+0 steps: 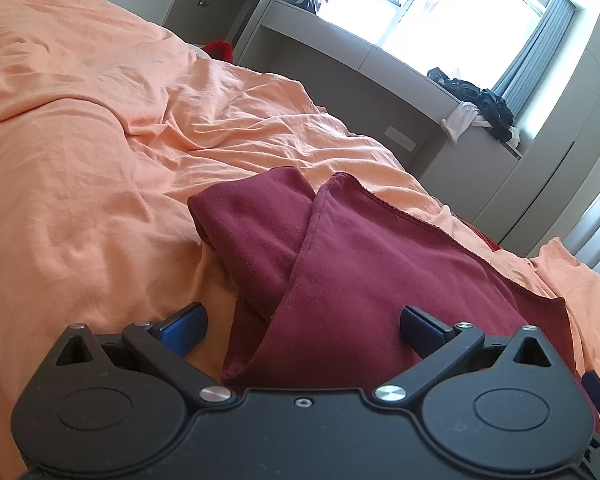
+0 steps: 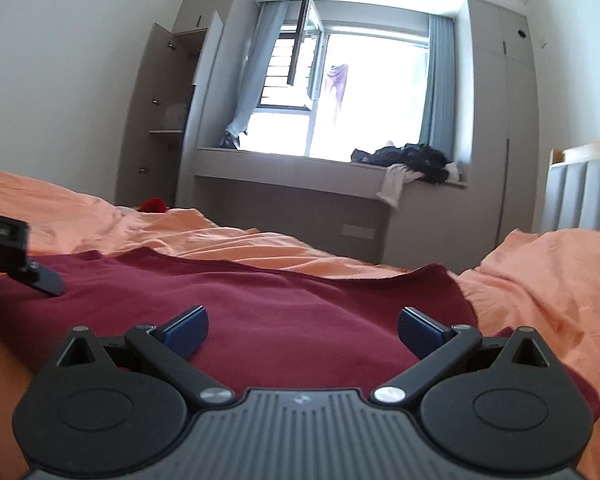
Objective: Fold small clothes
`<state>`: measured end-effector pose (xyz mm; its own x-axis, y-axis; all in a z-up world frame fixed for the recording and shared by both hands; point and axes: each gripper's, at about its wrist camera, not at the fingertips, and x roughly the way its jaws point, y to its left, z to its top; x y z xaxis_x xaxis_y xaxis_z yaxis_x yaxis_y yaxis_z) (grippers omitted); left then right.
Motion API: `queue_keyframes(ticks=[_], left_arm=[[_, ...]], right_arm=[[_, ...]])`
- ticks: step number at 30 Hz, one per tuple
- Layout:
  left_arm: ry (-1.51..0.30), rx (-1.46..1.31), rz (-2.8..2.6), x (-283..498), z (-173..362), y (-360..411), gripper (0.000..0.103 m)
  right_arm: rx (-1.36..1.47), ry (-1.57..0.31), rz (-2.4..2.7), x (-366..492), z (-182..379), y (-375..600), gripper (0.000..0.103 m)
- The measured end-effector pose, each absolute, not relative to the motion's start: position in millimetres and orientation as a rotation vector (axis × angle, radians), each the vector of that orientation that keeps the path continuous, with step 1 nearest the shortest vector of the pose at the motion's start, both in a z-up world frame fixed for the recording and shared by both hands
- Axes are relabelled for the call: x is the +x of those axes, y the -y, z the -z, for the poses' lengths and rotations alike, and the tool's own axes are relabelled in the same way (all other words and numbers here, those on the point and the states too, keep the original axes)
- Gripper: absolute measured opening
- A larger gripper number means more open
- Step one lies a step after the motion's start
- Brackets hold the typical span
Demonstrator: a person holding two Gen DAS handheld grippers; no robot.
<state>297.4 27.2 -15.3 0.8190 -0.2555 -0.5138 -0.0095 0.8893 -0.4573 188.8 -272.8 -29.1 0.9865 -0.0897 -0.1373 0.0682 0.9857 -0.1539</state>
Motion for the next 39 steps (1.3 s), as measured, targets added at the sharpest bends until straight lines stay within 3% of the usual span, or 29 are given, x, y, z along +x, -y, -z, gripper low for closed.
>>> queue_keyframes(ticks=[18,24,27,29,32,39], left_arm=[[-0.609,-0.445,0.088,311.3,10.4,-21.6,0.101],[-0.604,-0.440,0.075,313.9,6.7,-22.1,0.083],[-0.590,-0.422,0.072,315.9,1.6,-19.5,0.063],[-0.575,-0.386,0.077,317.3,-3.8,-14.9,0.041],[-0.556,-0.319,0.068,317.9,-12.7,-5.8,0.029],[-0.524,-0.202,0.063,313.6,-23.6,9.7,0.023]], right_arm=[[-0.139,-0.187,0.069,193.5,46.9,283.0,0.103],[-0.141,-0.187,0.069,193.2,47.3,282.9,0.103],[-0.141,-0.188,0.070,193.3,47.3,282.8,0.103],[-0.141,-0.188,0.070,193.2,47.2,282.9,0.103],[-0.142,-0.190,0.069,193.0,47.3,282.7,0.103],[-0.145,-0.192,0.066,191.4,47.1,282.5,0.103]])
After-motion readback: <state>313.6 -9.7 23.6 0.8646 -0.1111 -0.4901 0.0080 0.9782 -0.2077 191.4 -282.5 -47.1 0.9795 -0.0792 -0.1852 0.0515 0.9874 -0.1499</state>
